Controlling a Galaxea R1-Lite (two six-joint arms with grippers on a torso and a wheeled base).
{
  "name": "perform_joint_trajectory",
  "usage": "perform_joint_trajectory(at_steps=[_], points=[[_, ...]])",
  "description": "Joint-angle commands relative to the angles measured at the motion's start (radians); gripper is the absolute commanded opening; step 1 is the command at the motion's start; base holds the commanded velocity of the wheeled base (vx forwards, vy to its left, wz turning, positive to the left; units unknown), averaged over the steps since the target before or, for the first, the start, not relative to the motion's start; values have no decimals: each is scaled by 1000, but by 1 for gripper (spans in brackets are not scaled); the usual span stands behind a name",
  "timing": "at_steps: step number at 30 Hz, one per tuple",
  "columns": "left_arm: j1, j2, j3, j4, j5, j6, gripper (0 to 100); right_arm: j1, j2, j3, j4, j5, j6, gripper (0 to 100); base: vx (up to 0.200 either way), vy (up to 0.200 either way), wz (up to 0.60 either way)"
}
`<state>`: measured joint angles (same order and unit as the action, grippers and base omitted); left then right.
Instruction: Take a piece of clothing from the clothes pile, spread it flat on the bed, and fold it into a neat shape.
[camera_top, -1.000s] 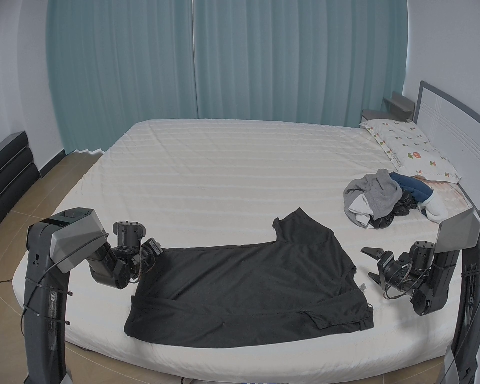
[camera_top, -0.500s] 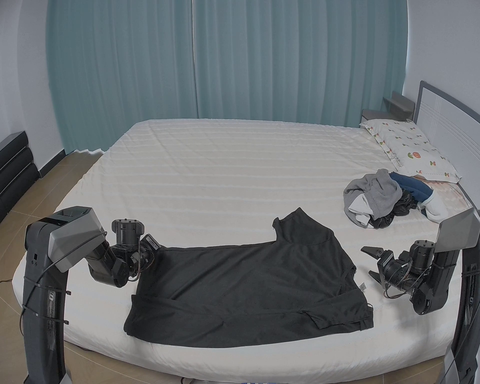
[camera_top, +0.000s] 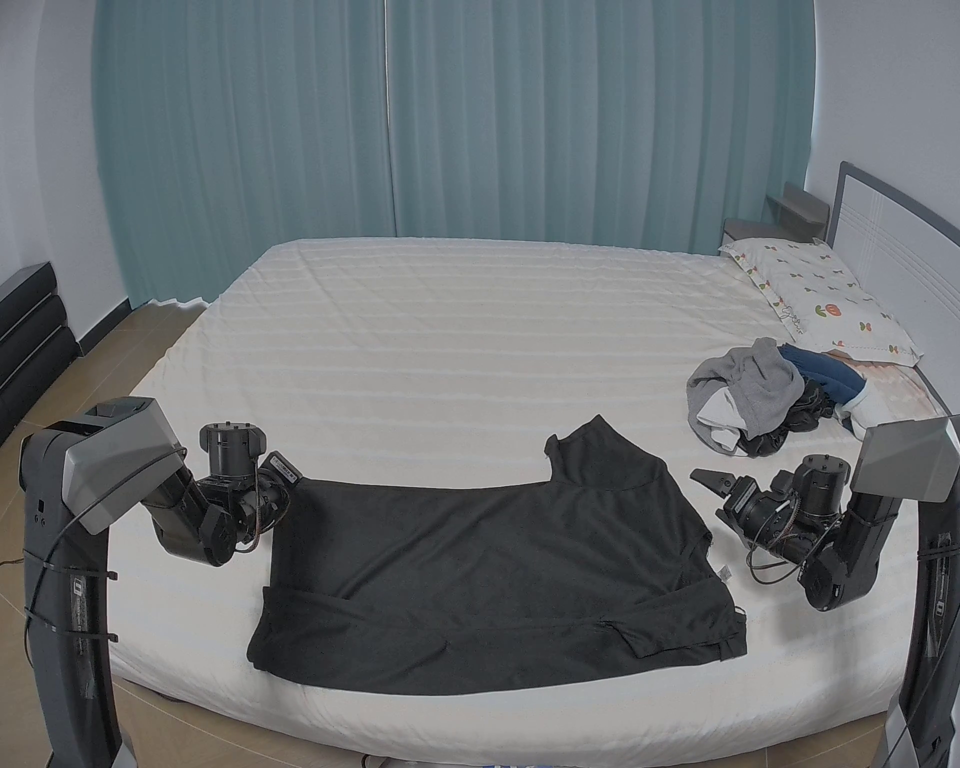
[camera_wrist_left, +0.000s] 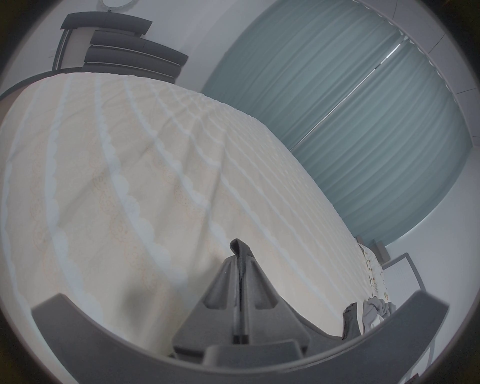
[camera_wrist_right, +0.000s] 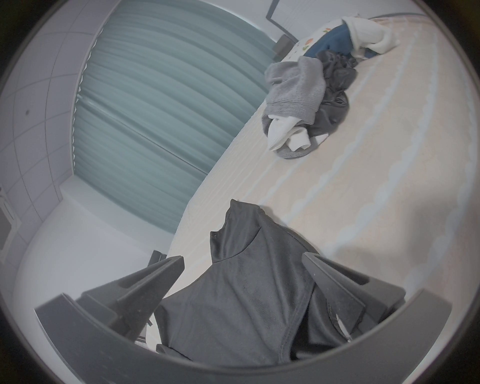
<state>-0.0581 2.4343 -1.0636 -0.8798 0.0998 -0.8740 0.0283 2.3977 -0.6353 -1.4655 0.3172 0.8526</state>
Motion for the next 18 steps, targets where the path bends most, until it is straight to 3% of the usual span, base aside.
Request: perform_joint_trajectory(at_steps=[1, 5, 10, 18], points=[[1, -6, 14, -13, -8, -2, 0, 41, 9, -141, 120, -15, -56, 100, 0, 0, 0], [1, -6, 24, -15, -18, -3, 0, 76, 46, -280, 240, -76, -106, 100, 0, 0, 0], [1, -6, 48, -22, -23, -11, 0, 108, 152, -512, 430, -176, -234, 100, 0, 0, 0], [1, 2, 48, -27, -23, -11, 0, 119, 264, -796, 600, -256, -244, 100, 0, 0, 0]])
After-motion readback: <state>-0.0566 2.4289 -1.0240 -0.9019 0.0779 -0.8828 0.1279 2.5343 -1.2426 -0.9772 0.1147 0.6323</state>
